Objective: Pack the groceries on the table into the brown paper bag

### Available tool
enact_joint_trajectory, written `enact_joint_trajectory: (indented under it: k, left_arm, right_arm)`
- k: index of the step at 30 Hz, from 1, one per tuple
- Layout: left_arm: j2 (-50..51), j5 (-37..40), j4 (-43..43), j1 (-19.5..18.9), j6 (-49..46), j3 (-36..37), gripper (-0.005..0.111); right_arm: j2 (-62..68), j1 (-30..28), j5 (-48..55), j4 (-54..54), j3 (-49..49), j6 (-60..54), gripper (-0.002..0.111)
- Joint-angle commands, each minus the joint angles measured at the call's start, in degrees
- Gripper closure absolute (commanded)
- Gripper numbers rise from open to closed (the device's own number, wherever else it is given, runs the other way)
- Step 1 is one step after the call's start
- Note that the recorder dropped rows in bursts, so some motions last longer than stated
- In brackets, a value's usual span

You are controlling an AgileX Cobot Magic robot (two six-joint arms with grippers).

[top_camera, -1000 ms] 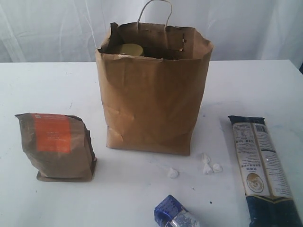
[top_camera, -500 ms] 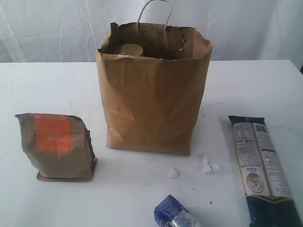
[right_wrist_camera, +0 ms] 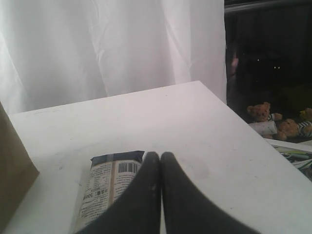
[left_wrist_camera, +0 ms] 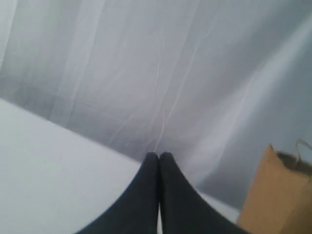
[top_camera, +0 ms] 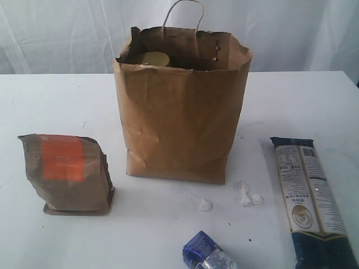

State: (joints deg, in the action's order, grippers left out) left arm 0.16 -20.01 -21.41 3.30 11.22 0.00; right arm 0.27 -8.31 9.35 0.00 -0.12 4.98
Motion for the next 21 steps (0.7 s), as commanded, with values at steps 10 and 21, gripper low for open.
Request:
enact_joint_trajectory:
  k: [10, 21]
  left_arm:
    - [24.0, -29.1, -1.3, 0.3, -24.7, -27.5, 0.107]
    - [62.8, 53.9, 0.7, -10.1, -37.9, -65.6, 0.107]
  right_arm:
    - [-0.3, 0.2, 0.2, 0.4, 0.1, -0.5, 0.108]
    - [-0.3, 0.2, 0.2, 0.4, 0.1, -0.2, 0.108]
